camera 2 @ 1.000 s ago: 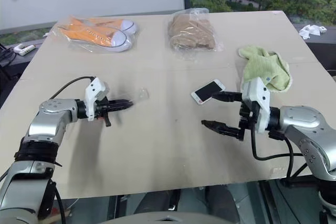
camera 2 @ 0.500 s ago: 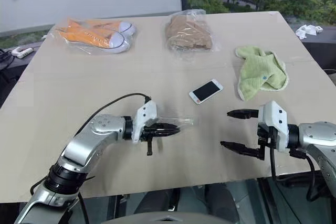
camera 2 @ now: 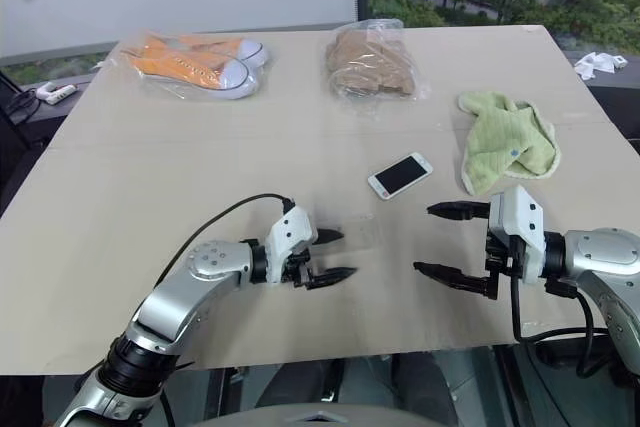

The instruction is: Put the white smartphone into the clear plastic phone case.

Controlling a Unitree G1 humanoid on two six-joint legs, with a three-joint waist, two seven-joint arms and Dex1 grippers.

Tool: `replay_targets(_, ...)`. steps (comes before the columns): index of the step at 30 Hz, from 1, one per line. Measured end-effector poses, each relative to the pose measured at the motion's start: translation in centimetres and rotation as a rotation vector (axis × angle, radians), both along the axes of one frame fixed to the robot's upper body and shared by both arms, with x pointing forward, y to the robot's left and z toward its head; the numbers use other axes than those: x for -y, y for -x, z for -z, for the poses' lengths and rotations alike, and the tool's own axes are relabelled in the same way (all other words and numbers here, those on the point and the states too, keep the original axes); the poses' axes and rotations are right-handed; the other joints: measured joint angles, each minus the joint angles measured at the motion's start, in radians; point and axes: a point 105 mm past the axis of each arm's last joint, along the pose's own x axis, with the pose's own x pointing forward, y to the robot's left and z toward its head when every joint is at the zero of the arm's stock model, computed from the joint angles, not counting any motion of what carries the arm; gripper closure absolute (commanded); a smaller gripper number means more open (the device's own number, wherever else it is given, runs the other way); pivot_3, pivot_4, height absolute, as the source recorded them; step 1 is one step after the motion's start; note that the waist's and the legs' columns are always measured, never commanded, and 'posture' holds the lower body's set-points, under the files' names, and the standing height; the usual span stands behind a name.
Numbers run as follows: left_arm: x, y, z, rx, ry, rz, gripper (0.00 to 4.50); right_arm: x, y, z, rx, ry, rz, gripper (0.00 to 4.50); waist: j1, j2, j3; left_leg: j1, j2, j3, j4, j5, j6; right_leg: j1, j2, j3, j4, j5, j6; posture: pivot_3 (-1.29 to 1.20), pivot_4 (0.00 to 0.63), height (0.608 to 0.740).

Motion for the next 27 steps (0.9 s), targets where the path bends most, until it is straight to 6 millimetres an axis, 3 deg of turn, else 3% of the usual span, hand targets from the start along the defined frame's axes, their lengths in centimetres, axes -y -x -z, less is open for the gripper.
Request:
replay_targets(4,-0.1,0.5,-1.3,0.005,0.056,0.025,0.09,-0.3,-0.1,-0.1,0.005,-0.009,-0.007,0.0,0.0,0.0,0.0,0.0,0.0,0.0,0.0,0.0,0.0,0.0,0.0,0.0,0.0,0.0,0.0,0.0,0.15,0.74)
replay_targets(8,-2.3,0.1,-3.4,0.044,0.066,-0.008,0.09,-0.6,-0.5,-0.4,0.023,-0.03,0.001,0.0,-0.003,0.0,0.0,0.001,0.001,0.0,0.0,0.0,0.0,0.0,0.0,0.0,0.0,0.0,0.0,0.0,0.15,0.74)
replay_targets(12,-5.5,-0.1,-6.0,0.067,0.065,-0.039,0.09,-0.8,-2.2,-0.5,0.057,-0.034,0.06,0.0,-0.001,0.0,0.0,0.001,0.0,0.001,0.0,0.0,0.0,0.0,0.0,0.0,0.0,0.0,0.0,0.0,0.15,0.74)
replay_targets(15,-8.9,-0.3,-6.8,0.082,-0.017,-0.094,0.09,-0.4,-5.7,1.3,0.056,0.105,0.156,0.0,-0.005,0.0,0.001,0.003,0.0,0.002,-0.002,0.0,0.0,0.001,0.0,0.001,0.0,0.0,0.0,0.0,0.15,0.74)
replay_targets(17,-9.8,-0.6,-7.2,0.094,-0.017,-0.125,0.09,-0.3,-6.5,2.0,0.048,0.153,0.166,0.0,-0.003,0.0,0.001,0.003,0.0,0.002,-0.003,0.0,0.0,0.001,0.0,0.001,-0.001,0.0,0.0,0.0,0.15,0.74)
replay_targets(21,-11.6,0.0,-7.1,0.071,0.01,-0.172,0.09,-0.4,-11.8,2.3,0.082,0.209,0.244,0.0,-0.025,-0.001,0.003,0.005,0.0,0.006,-0.005,0.0,0.0,0.0,0.0,0.001,-0.001,0.0,0.0,0.0,0.15,0.74)
replay_targets(23,-12.0,0.6,-7.5,0.062,0.057,-0.19,0.09,-1.8,-14.3,1.7,0.055,0.139,0.257,0.0,-0.037,-0.002,0.004,0.005,0.001,0.006,-0.006,0.0,0.0,0.0,0.0,0.003,-0.001,0.0,-0.001,0.0,0.15,0.74)
replay_targets(27,-12.4,2.5,-7.4,0.009,0.105,-0.214,0.09,-5.1,-17.0,2.2,-0.127,0.021,0.242,0.0,-0.046,-0.002,0.004,0.001,0.002,0.006,-0.009,0.0,-0.001,-0.006,0.0,0.002,-0.001,0.0,-0.001,0.0,0.15,0.74)
